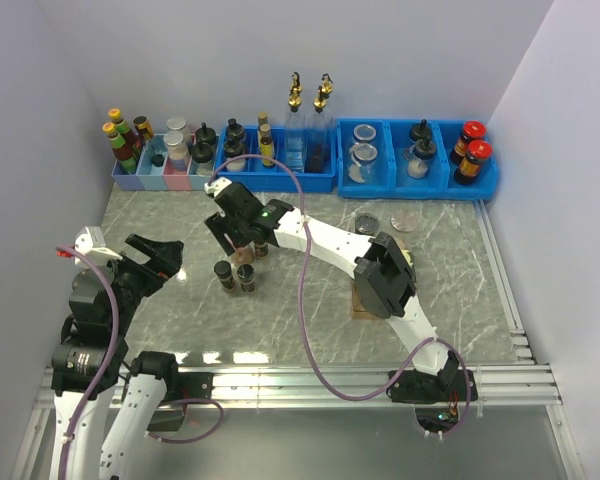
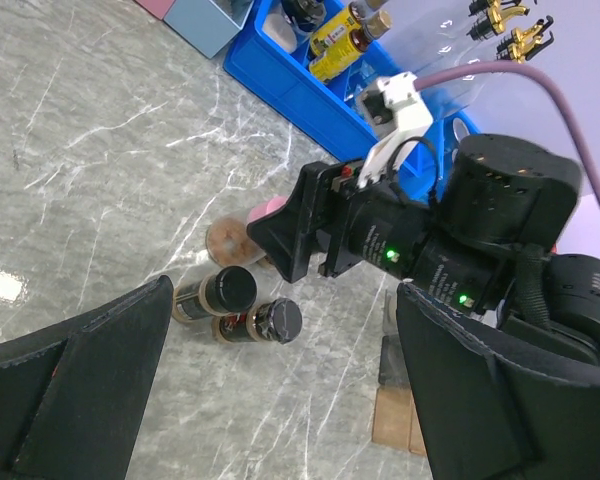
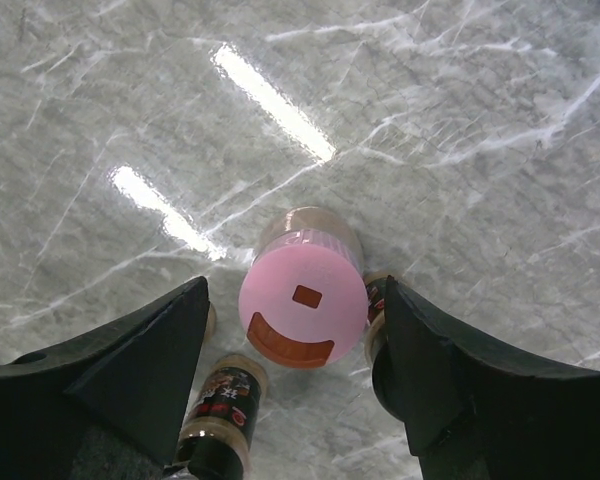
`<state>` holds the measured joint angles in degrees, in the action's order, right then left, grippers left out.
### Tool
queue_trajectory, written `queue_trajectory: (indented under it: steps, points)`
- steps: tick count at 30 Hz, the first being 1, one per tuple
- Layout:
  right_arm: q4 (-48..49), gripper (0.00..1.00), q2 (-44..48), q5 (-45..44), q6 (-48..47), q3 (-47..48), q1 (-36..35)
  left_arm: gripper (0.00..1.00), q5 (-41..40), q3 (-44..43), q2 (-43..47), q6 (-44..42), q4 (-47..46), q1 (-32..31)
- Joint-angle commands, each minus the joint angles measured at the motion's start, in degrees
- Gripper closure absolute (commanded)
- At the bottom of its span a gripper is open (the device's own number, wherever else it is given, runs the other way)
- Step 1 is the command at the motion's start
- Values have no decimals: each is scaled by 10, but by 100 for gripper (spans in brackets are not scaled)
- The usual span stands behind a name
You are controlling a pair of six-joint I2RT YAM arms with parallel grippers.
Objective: Organize the condiment bottles
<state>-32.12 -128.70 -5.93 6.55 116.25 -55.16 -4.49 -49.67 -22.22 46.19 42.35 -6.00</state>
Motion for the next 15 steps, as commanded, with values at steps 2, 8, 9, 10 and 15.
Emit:
queue_trajectory:
  steps: [2, 8, 9, 10, 15]
  points:
    - [7, 23, 9, 6, 3, -16, -2, 0, -4, -18, 2, -3, -5, -2]
    - [-15, 26, -1, 5, -3, 6, -5, 1, -10, -17, 9, -3, -1, -2]
    - [-14, 26, 2, 2, -3, 3, -4, 1, -7, -16, 9, -3, -2, -2]
    - [-10, 26, 6, 1, -3, -4, -4, 1, -6, -12, 8, -2, -5, -2]
    - [-7, 26, 6, 1, -3, -11, -5, 1, -6, -13, 8, -4, -4, -2]
